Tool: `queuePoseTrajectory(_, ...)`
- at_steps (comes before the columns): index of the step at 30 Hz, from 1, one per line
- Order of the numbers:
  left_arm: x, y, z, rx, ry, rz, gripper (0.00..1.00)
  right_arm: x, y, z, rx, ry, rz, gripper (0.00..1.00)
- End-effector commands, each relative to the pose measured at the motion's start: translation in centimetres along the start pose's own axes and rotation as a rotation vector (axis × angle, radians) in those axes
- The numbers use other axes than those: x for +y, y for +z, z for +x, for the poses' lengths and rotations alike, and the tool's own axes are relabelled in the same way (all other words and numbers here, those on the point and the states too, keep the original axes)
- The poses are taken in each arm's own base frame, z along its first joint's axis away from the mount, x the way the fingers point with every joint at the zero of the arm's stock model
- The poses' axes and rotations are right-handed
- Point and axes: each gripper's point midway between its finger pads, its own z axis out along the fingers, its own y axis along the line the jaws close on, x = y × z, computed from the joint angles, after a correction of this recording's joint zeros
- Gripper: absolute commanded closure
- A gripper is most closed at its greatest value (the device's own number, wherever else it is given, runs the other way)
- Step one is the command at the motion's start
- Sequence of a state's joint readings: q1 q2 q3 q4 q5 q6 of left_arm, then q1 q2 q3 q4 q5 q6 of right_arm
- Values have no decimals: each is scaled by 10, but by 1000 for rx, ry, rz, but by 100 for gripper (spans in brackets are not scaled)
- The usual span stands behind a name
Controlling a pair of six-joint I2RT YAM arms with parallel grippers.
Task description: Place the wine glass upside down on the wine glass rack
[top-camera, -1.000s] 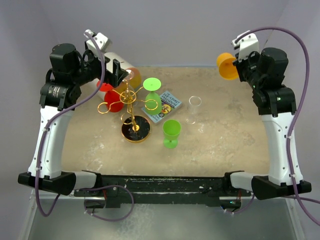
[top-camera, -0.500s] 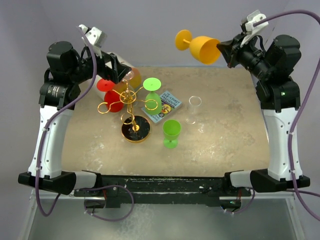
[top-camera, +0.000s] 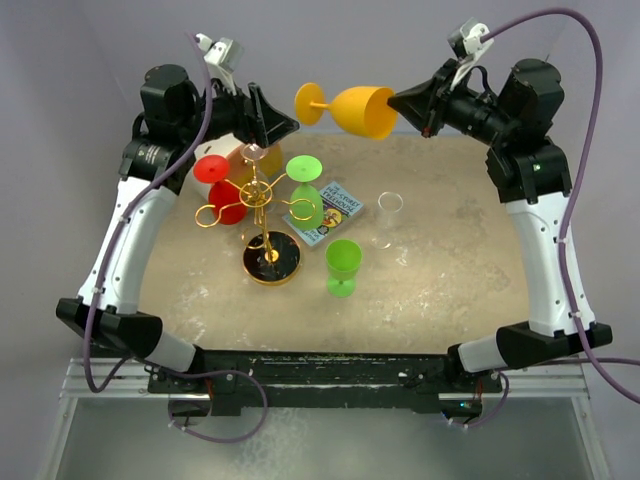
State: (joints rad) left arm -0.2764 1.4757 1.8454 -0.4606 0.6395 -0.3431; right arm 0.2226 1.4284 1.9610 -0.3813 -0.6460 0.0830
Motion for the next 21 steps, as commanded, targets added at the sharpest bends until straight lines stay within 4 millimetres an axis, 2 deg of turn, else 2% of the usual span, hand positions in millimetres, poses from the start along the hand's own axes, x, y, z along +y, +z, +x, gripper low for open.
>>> queuePoseTrajectory(1,-13,6,-31,-86,-31,42,20,21,-7,-24,-81,-22,-77,100)
queuePoseTrajectory(7,-22,20,-28,-73,-49,89,30,24,-8,-19,-71,-20,-91,100)
queuePoseTrajectory(15,-19,27,-24,-60,-67,97,57,27,-11,-17,-69,-26,-100,100)
queuePoseTrajectory(21,-16,29,-22,-55,-76,85,61,30,-10,-16,-67,-27,-121,100)
